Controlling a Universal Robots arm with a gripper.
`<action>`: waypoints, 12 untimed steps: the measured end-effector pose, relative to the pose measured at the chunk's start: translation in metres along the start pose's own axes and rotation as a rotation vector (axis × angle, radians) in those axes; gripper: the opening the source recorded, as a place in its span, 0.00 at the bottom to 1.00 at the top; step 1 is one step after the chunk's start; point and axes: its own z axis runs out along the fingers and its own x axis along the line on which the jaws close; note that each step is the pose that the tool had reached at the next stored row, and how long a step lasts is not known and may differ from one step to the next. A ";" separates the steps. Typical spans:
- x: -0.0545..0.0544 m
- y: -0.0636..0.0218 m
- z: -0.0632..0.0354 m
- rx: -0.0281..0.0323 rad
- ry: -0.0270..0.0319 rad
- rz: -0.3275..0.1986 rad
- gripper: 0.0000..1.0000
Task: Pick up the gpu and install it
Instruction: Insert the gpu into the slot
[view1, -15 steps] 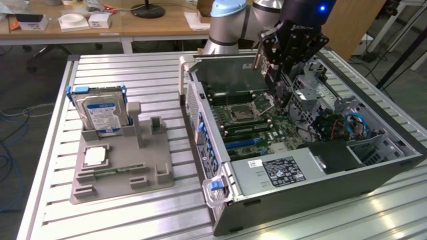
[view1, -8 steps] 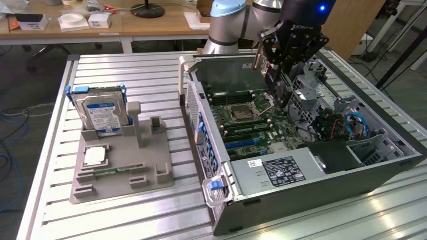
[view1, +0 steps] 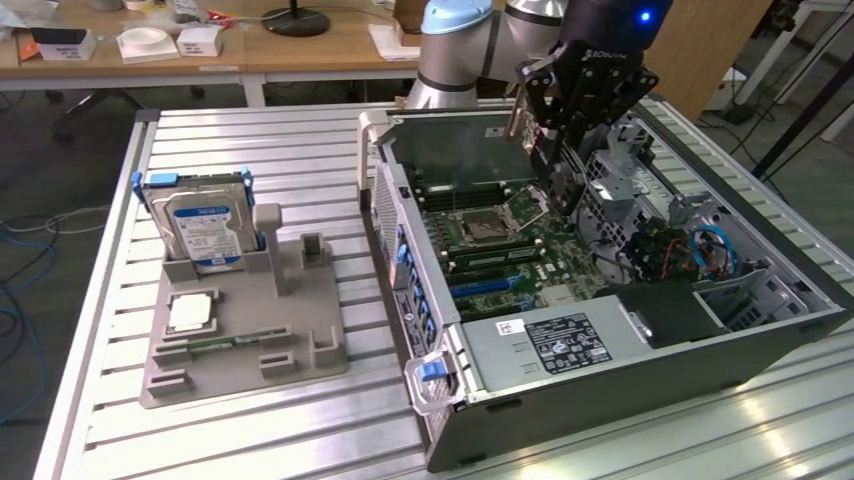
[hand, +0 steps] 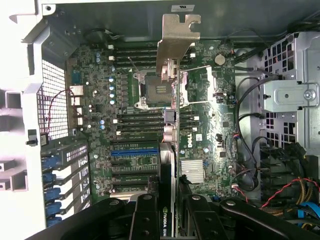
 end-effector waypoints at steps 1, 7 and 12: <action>0.000 0.0000 0.0000 0.0000 0.0000 0.000 0.26; 0.000 0.0000 0.0000 -0.0005 0.0011 -0.027 0.26; 0.000 0.0000 0.0002 -0.0013 0.0025 -0.060 0.26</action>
